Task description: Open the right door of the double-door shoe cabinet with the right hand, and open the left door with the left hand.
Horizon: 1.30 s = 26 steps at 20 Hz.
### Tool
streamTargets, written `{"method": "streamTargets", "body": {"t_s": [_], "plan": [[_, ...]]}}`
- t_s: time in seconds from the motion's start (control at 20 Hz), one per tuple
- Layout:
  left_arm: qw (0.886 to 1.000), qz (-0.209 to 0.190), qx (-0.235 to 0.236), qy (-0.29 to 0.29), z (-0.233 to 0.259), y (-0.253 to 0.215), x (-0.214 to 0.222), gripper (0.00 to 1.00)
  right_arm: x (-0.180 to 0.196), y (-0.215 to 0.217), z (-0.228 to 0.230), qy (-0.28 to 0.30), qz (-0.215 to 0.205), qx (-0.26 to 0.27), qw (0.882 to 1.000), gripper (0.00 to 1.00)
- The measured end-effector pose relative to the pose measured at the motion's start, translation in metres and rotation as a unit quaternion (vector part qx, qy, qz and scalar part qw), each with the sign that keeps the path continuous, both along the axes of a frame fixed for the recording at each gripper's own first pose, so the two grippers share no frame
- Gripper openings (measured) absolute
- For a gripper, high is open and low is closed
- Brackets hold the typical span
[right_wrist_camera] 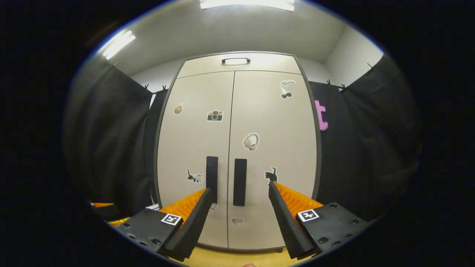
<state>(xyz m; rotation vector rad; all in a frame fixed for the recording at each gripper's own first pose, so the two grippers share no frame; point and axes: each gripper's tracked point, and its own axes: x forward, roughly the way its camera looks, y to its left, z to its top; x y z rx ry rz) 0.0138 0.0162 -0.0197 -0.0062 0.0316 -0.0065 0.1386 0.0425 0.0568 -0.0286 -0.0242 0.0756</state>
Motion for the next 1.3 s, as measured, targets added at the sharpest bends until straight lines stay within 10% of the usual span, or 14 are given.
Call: {"method": "streamTargets", "body": {"t_s": [0.3, 0.6, 0.8, 1.3], "plan": [[0.999, 0.038, 0.003, 0.004, -0.004, 0.018, -0.006, 0.94, 0.083, -0.023, 0.043, 0.005, -0.002, 0.072, 0.997, 0.98], [0.998, 0.050, 0.020, -0.015, 0.005, 0.026, -0.007, 0.94, 0.114, -0.023, 0.014, 0.026, -0.026, 0.015, 0.999, 0.85], [0.999, 0.044, 0.016, -0.016, 0.002, 0.025, -0.005, 0.94, 0.130, -0.012, -0.018, 0.049, -0.037, -0.053, 0.997, 0.97], [0.998, 0.060, 0.011, -0.021, 0.001, 0.043, -0.004, 0.94, 0.148, -0.020, -0.035, 0.060, -0.068, -0.025, 0.996, 0.77]]}}
